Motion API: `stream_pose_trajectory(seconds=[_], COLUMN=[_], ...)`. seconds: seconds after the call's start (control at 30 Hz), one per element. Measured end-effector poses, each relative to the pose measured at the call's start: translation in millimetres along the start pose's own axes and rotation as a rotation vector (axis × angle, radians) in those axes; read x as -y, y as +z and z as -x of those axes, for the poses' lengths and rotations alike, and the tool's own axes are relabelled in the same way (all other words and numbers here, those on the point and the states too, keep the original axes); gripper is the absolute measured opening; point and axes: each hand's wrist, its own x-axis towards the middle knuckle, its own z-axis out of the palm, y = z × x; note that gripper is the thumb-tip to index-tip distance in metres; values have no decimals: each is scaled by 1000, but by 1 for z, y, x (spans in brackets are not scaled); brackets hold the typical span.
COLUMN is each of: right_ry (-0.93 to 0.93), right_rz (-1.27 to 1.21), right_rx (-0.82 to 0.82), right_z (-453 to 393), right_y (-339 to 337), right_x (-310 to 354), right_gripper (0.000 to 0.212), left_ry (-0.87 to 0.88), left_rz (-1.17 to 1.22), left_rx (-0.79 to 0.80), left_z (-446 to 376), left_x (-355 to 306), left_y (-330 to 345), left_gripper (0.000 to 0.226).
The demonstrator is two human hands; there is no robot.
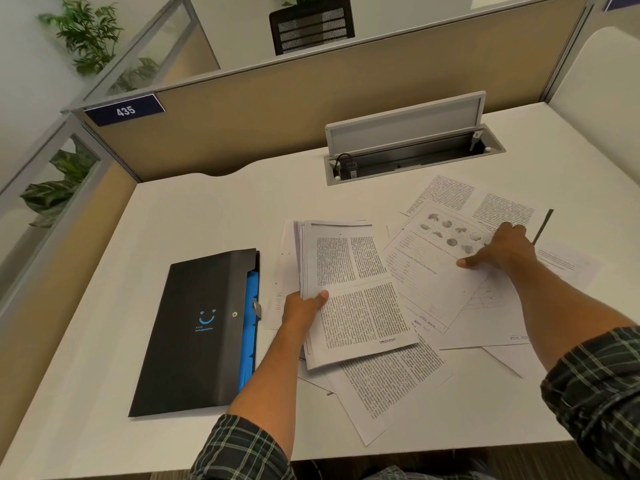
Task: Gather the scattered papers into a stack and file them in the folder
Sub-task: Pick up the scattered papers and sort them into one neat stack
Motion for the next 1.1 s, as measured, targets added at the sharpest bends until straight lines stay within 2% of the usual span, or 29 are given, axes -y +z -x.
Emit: stream_pose_trajectory(seconds=[0.2,0.37,0.5,0.57,0.67,0.77,0.83,0.87,0.97,1.0,1.1], right_ry=[12,7,-22,-39,-18,179,256,225,34,-19,-165], right_rz=[-48,-109,-133,-278,-671,-1096,-1214,-1247,-1354,-1371,-1335], right_rx=[15,36,-26,-110,-280,-314,-310,-283,-102,-57,8], right_z=[6,10,20,25,37,52,61,65,78,83,97], right_y=[-2,3,12,21,37,47,50,51,43,36,11], right_x=[4,3,1,1,2,10,14,17,29,35,56], right_gripper=[112,93,85,93,105,103,100,92,35,23,15], left_ry=[-7,-3,-6,-3,-2,-2,-1,-4,-20,-27,-40], left_rz=[-7,-21,-24,-16,-5,-1,8,9,-4,-3,9], left_rx=[-4,1,0,4,6,7,17,22,29,34,48], left_z=[0,3,5,6,9,12,13,14,17,19,22], left_x=[-1,-3,-5,-4,-5,-7,-8,-8,-11,-12,-15], left_y=[0,0,-1,-1,-1,-1,-1,-1,-2,-2,-4], left_gripper=[62,60,59,59,60,58,58,59,63,66,68])
